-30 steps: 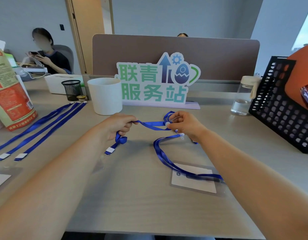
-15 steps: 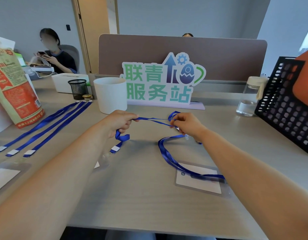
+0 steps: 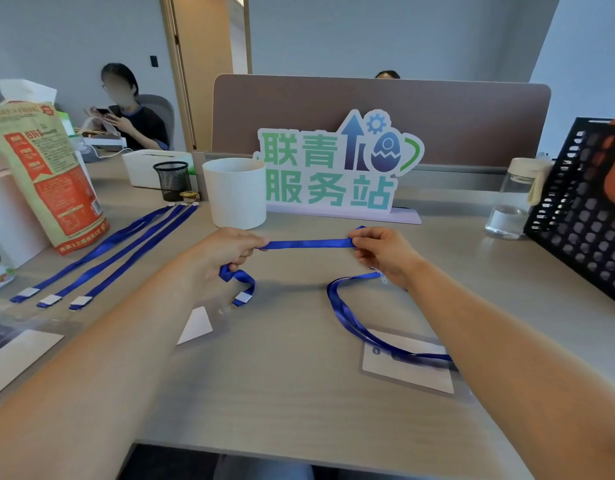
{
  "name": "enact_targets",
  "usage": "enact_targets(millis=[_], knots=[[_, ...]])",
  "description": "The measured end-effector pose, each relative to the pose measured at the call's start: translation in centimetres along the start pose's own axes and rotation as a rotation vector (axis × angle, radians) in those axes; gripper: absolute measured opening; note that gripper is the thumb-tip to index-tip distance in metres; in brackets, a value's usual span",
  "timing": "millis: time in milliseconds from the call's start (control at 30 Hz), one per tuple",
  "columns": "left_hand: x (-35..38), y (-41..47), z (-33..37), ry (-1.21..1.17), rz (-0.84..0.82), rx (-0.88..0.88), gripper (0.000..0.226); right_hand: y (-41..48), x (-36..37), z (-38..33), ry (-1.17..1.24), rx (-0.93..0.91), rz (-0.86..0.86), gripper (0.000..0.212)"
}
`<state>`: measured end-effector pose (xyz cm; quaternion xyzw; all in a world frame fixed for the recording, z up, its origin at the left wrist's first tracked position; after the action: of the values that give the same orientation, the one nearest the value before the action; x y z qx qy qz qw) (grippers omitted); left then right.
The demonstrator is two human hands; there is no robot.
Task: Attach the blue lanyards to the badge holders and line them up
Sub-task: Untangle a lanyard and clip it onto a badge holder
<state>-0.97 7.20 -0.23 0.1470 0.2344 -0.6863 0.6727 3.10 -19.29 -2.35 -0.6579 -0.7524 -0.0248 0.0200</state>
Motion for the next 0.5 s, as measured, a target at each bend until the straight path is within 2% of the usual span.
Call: enact_targets(millis=[267, 433, 500], knots=[[-1.5, -0.7, -1.8, 0.204, 0.052, 0.049, 0.016, 1.9, 2.5, -0.2, 0.162, 0.012, 0.077, 0.015], [-3.4, -2.3, -3.7, 0.733, -0.048, -0.146, 0.056, 2.7, 5.4, -0.3, 0.150, -0.025, 0.079, 0.017], [-4.0, -3.2, -4.4, 0.847, -0.083, -0.222, 0.071, 2.7, 7.0, -0.3, 0.143, -0.038, 0.049, 0.017]])
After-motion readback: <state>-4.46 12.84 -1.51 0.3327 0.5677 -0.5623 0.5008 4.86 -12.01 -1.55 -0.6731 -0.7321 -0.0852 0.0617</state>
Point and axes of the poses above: each hand's wrist, its own y-axis towards the middle knuckle, its own x-axis out of the palm, z = x × y, the point moved 1 cm from there along y, towards the middle knuckle, and after that the axes turned 9 degrees about y, right-handed, at the moved point
